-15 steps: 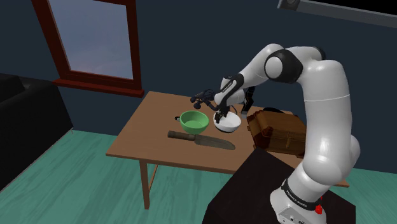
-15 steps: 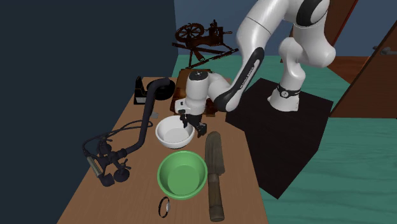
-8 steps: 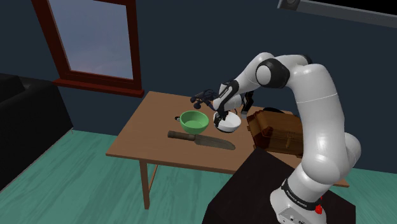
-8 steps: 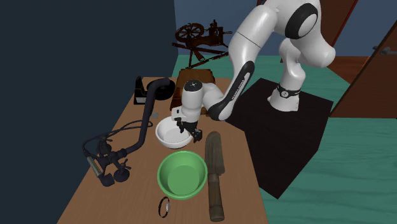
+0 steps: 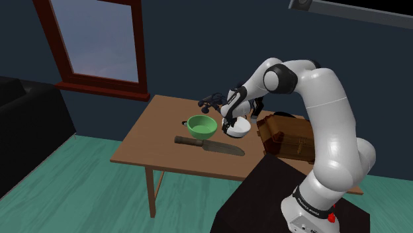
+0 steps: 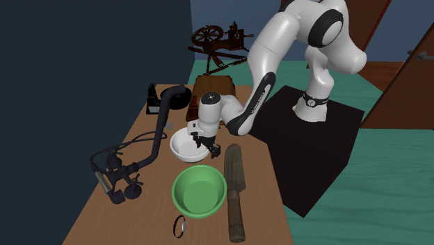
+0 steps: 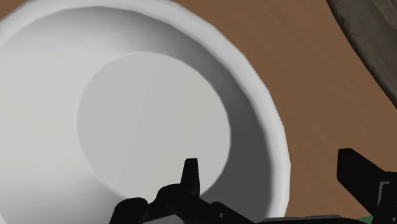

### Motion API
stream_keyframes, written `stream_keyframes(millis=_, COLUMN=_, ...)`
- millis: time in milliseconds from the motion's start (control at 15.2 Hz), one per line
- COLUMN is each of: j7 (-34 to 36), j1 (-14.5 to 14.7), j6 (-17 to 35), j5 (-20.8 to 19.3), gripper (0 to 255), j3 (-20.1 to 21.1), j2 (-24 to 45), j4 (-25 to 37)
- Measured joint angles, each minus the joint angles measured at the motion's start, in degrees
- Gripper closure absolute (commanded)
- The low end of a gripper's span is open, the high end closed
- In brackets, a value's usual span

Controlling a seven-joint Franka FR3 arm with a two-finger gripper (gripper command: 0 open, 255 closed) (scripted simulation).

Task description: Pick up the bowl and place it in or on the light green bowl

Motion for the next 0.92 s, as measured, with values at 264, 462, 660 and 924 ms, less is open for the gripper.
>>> stream_keyframes(millis=264, j7=0.00, j1=0.00, j6=0.01, j5=0.00, gripper=255, j3=0.00, j2=0.01, j4=0.00)
stream_keyframes(millis=462, j7=0.01, j1=0.00, j6=-0.01, j5=0.01, gripper=255, j3=0.00, j2=0.00, j4=-0.01)
stream_keyframes(millis=660, j7=0.01, j1=0.00, j6=0.00, j5=0.01, gripper=255, j3=0.00, j2=0.00, j4=-0.01)
stream_keyframes(millis=924, j7=-0.03, j1=0.12, j6=-0.41, j5=-0.10, gripper=255, j3=-0.15, j2=-0.90, j4=-0.56)
